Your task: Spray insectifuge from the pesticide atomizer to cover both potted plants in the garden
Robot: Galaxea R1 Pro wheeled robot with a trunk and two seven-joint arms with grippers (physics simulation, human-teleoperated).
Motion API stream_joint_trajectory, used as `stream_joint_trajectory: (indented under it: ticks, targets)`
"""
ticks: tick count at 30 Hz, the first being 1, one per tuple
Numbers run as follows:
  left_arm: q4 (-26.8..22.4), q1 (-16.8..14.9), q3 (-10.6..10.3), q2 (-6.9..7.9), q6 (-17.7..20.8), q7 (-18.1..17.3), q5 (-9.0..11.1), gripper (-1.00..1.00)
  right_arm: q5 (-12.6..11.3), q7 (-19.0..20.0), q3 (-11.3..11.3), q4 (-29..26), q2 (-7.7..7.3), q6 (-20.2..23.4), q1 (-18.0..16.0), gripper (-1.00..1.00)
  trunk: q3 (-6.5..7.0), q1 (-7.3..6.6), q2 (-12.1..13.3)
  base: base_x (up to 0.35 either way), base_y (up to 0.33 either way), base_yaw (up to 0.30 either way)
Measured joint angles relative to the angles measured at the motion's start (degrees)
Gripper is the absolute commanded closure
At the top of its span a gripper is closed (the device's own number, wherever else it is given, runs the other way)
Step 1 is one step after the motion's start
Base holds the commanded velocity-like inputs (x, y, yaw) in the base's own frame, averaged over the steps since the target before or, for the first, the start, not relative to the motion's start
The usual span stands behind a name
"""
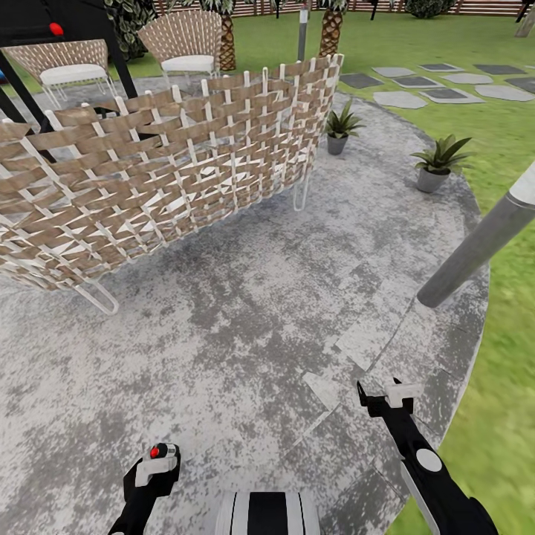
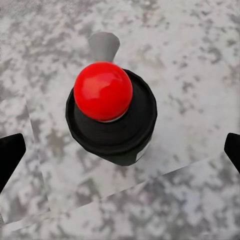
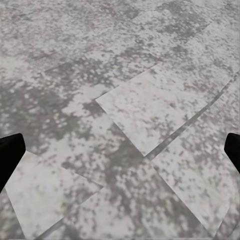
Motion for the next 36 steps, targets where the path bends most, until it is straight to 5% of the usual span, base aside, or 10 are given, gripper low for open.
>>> stream_joint_trajectory:
  ticks: [30, 31, 36]
  targets:
    - [0.0, 0.0, 0.2, 0.09, 0.0, 0.1, 0.4, -1.00, 0.0, 0.0, 0.0, 0.0, 0.00, 0.0, 0.0, -1.00, 0.00, 0.00, 0.0, 0.021, 0.003, 0.000]
    - [0.0, 0.1, 0.2, 0.06, 0.0, 0.1, 0.3, 1.00, 0.0, 0.0, 0.0, 0.0, 0.00, 0.0, 0.0, -1.00, 0.00, 0.00, 0.0, 0.000, 0.000, 0.000]
    - [0.0, 0.1, 0.2, 0.16, 0.0, 0.1, 0.6, 1.00, 0.0, 0.0, 0.0, 0.0, 0.00, 0.0, 0.0, -1.00, 0.00, 0.00, 0.0, 0.000, 0.000, 0.000]
